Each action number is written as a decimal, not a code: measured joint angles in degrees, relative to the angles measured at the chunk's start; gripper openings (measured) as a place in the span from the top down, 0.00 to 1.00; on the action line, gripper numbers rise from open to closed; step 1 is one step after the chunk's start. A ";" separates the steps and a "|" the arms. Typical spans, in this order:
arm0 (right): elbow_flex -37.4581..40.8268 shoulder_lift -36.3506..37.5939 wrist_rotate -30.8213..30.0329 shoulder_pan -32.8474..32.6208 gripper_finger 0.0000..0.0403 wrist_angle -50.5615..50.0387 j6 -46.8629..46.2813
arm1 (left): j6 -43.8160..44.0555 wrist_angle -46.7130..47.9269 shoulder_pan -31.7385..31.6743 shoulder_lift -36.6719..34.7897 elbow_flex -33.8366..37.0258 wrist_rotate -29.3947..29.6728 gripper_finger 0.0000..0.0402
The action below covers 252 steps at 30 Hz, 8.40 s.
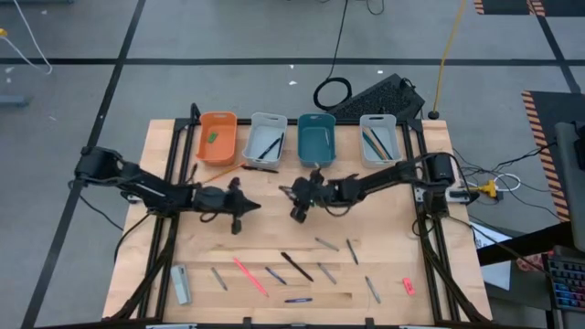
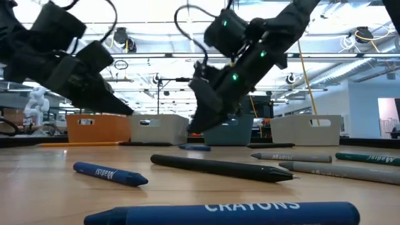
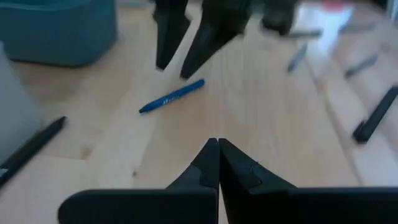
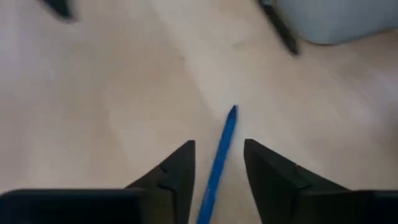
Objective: Sort crayons/erasers/pens/pencils in bins
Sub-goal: Put the blue crayon into the blue bin, then put the pink eraser into the orange bin
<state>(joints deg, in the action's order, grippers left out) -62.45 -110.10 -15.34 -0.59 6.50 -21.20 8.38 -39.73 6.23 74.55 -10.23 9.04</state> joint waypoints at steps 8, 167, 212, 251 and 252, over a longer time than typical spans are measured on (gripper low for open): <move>1.31 -0.20 3.42 4.73 0.64 -1.60 0.59 | 1.09 -4.10 -0.30 -4.14 3.99 -0.02 1.00; 10.95 27.35 18.54 -56.90 0.84 -50.07 -103.27 | 5.51 -7.06 -8.52 -4.11 3.92 -1.11 0.98; 10.42 16.48 36.53 -54.94 0.52 -48.79 -94.72 | 5.42 -3.67 -8.52 -4.11 3.96 -1.53 0.95; 13.39 20.23 23.90 -52.66 0.83 -38.86 -88.52 | 5.75 -3.32 -8.51 -4.11 3.97 -1.70 0.95; 13.44 20.73 22.83 -52.47 0.83 -39.39 -88.23 | 5.75 -3.30 -8.52 -4.11 3.97 -1.70 0.95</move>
<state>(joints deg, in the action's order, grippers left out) -49.01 -89.36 7.49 -53.06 -32.89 -109.43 14.14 -43.03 -2.28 70.43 -6.26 7.33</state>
